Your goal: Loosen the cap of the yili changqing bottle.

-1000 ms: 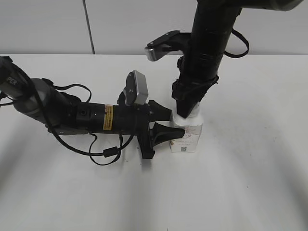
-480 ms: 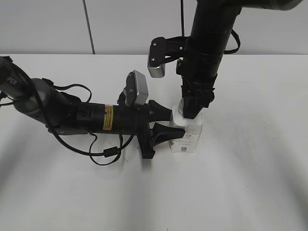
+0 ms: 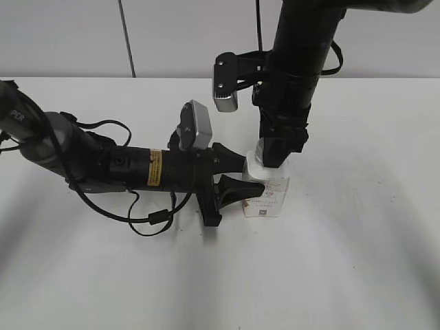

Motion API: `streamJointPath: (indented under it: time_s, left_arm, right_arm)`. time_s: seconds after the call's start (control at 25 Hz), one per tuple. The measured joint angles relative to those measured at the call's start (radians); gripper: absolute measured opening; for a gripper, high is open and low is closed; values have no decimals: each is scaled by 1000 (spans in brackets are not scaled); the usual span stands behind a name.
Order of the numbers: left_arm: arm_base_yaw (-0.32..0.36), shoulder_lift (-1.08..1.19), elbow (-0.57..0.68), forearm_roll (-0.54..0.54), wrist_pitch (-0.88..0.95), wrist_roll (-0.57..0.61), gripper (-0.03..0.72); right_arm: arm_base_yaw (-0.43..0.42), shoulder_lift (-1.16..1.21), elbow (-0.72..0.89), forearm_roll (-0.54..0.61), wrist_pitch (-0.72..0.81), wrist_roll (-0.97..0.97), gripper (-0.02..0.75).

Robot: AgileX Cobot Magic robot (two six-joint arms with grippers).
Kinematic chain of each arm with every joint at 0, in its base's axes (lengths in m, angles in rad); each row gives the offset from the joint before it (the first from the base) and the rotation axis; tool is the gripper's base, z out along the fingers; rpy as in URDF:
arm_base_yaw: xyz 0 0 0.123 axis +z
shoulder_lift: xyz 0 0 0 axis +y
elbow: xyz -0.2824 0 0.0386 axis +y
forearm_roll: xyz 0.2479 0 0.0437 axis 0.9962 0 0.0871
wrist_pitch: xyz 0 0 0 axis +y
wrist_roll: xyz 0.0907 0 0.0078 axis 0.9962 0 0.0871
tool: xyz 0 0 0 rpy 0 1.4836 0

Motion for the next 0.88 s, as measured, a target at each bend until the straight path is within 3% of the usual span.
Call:
streamJointPath:
  time_s: [0.52, 0.88]
  left_arm:
    - [0, 0, 0, -1, 2, -3, 334]
    - [0, 0, 0, -1, 2, -3, 334]
  right_arm:
    - [0, -64, 0, -18, 0, 14, 392]
    - [0, -131, 0, -45, 0, 554, 392]
